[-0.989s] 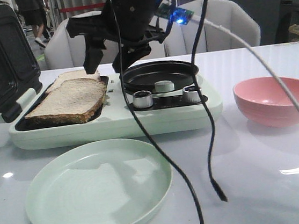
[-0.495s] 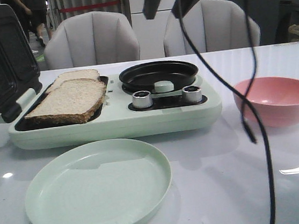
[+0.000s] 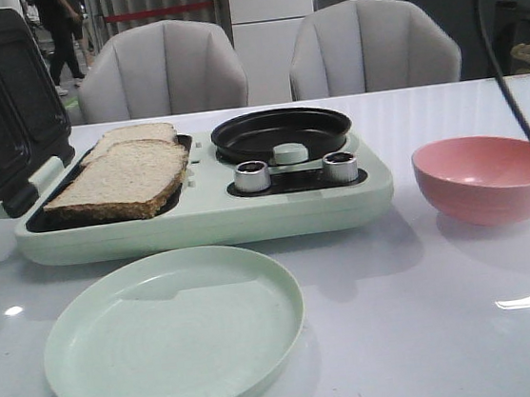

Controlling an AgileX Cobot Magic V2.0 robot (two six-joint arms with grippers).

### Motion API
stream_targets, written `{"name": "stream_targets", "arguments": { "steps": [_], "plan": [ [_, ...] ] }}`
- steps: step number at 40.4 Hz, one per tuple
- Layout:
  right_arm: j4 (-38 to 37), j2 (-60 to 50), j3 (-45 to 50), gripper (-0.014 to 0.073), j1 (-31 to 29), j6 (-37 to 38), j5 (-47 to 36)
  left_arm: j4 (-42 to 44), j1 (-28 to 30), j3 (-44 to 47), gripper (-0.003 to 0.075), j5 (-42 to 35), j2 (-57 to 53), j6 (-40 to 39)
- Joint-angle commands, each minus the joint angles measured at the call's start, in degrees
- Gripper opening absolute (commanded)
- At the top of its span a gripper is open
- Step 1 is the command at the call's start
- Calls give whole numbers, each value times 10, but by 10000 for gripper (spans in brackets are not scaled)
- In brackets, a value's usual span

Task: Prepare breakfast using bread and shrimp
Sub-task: 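Withdraw the right gripper away from the sandwich press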

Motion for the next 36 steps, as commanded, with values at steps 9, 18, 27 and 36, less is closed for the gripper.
{"name": "stream_targets", "arguments": {
  "steps": [9,18,27,36],
  "plan": [
    [-9,-203,160,459,-3,-3,-139,0,-5,-17,627,-49,7,-6],
    [-9,-355,286,459,-3,-3,-187,0,-5,-17,627,-49,7,-6],
    [-8,-524,391,459,-3,-3,-225,0,-5,-17,627,-49,7,-6],
    [6,-713,470,459,-3,-3,-209,0,-5,-17,627,-49,7,-6]
  ]
}}
